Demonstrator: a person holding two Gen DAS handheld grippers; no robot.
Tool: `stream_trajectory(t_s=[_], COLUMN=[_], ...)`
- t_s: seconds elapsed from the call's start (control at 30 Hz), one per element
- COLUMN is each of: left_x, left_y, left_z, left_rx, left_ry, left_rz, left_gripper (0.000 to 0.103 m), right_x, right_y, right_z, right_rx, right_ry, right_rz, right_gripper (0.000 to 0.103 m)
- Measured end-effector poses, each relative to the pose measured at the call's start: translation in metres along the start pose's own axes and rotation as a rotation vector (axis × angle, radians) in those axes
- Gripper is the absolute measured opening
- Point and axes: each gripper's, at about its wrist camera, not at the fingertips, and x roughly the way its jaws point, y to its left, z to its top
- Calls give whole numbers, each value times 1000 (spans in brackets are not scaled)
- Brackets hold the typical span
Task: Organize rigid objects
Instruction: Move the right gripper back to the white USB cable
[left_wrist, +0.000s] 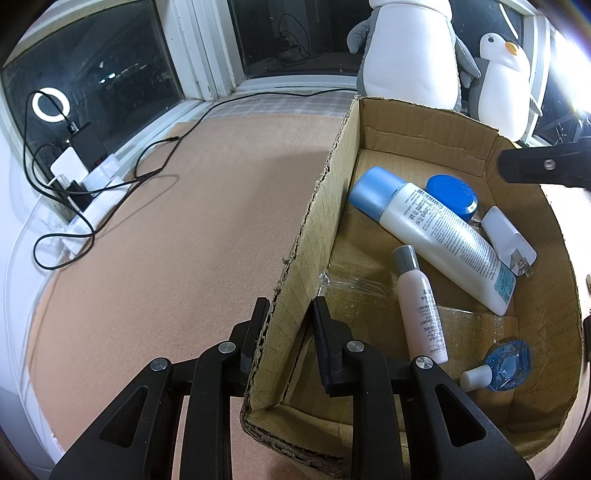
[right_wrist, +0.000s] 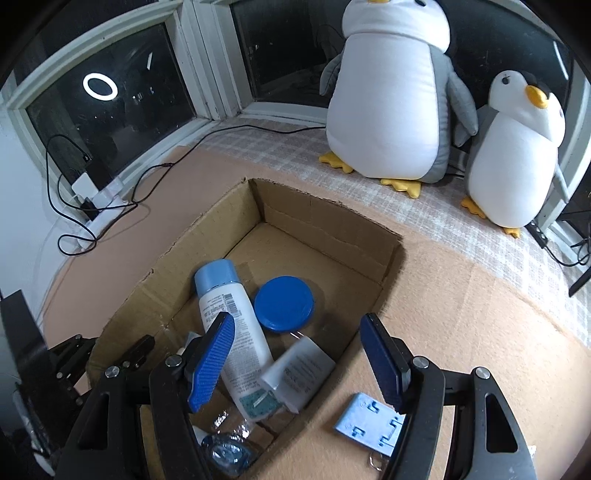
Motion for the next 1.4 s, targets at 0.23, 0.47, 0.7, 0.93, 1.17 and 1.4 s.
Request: stream_trajectory(t_s=[0.23,0.47,0.7,0.93,1.17,1.4], left_x=[0,0,0,0,0,-1], left_y=[0,0,0,0,1,1], left_z=[1,1,1,0,2,0], left_rx=[0,0,0,0,12,25], left_ry=[-1,-1,-1,-2,-7,-10], left_rz=[0,0,0,0,-5,-9], left_gripper=[22,22,22,22,22,22], right_x=[-23,-50,-92,-171,-250,-263], right_y=[-22,-57,-90,-106,-109,-103], right_z=[-7,-20,-45,-67,-85,-123], right_rx=[48,102,174,231,294,302], right_ry=[-27,-46,-68,-144,-211,-218], right_rz=[-11,-33,-47,-98,-147,-165], right_gripper=[67,67,67,67,67,67])
